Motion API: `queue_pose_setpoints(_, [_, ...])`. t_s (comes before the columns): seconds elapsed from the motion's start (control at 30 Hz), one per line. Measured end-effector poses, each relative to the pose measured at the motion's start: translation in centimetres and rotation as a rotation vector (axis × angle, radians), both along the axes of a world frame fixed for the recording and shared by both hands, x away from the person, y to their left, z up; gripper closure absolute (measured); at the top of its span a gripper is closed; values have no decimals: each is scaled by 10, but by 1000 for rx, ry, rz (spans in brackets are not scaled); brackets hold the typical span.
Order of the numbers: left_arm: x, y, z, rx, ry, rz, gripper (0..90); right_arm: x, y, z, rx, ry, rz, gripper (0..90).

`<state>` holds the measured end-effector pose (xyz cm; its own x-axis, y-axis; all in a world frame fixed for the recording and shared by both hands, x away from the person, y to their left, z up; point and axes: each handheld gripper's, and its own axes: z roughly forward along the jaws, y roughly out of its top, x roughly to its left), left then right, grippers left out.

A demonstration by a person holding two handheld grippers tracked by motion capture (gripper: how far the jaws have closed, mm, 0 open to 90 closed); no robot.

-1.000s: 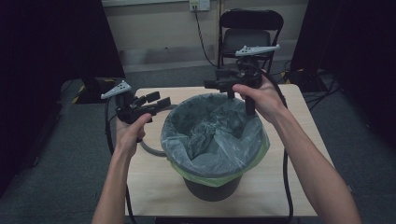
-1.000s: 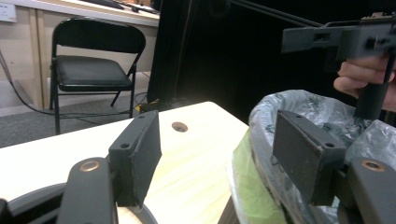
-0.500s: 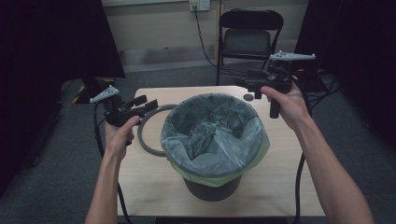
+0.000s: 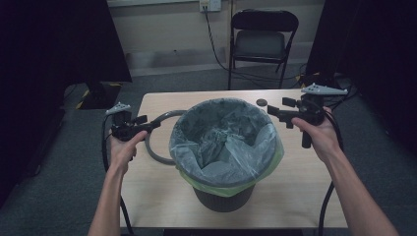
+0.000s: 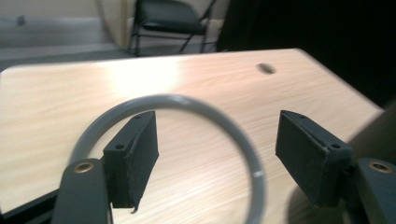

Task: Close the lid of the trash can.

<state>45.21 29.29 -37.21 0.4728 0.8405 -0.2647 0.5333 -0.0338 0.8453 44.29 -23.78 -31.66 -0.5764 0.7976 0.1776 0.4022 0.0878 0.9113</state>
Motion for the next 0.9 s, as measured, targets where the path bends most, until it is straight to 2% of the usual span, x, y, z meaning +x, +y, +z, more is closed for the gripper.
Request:
queue_pose_setpoints(0.07, [3, 4, -15, 21, 47, 14, 293, -6, -6, -13, -17, 26, -11, 237])
queue_pose_setpoints(0.1, [5, 6, -25, 31, 83, 22, 293, -8, -7, -18, -26, 31, -13, 237])
queue_pose_setpoints(0.17, [7, 8, -36, -11, 146, 14, 284, -14, -10, -31, -34, 36, -25, 238])
queue_pose_setpoints(0.2, [8, 9, -41, -14, 177, 17, 283, -16, -12, -37, -29, 44, -22, 239])
queue_pose_setpoints(0.27, [8, 7, -51, 59, 201, 60, 278, -22, -14, -49, -40, 54, -34, 239])
queue_pose_setpoints(0.3, [8, 8, -57, 73, 209, 80, 278, -24, -15, -56, -41, 61, -31, 239])
queue_pose_setpoints(0.33, [9, 9, -63, 67, 228, 100, 278, -27, -16, -62, -38, 70, -31, 239])
queue_pose_setpoints(0.37, [11, 9, -69, 83, 245, 119, 281, -30, -17, -68, -52, 77, -30, 240])
queue_pose_setpoints(0.47, [14, 11, -84, 164, 287, 178, 314, -39, -19, -88, -68, 127, -28, 243])
queue_pose_setpoints(0.5, [17, 12, -88, 175, 303, 200, 324, -41, -21, -96, -70, 163, -22, 244])
queue_pose_setpoints(0.57, [21, 14, -95, 169, 333, 220, 323, -46, -23, -112, -99, 191, -26, 251])
queue_pose_setpoints(0.7, [28, 11, -103, 239, 347, 248, 341, -53, -29, -138, -118, 223, -49, 252])
queue_pose_setpoints(0.73, [29, 9, -105, 251, 343, 263, 351, -55, -30, -143, -137, 228, -49, 253])
queue_pose_setpoints(0.77, [30, 9, -106, 247, 340, 264, 351, -57, -31, -148, -144, 236, -50, 253])
queue_pose_setpoints(0.8, [31, 7, -107, 270, 336, 281, 363, -59, -31, -152, -156, 246, -48, 252])
queue_pose_setpoints(0.83, [31, 7, -107, 296, 339, 277, 378, -60, -32, -156, -162, 248, -50, 253])
queue_pose_setpoints(0.9, [30, 5, -109, 322, 323, 301, 395, -63, -32, -163, -176, 265, -41, 249])
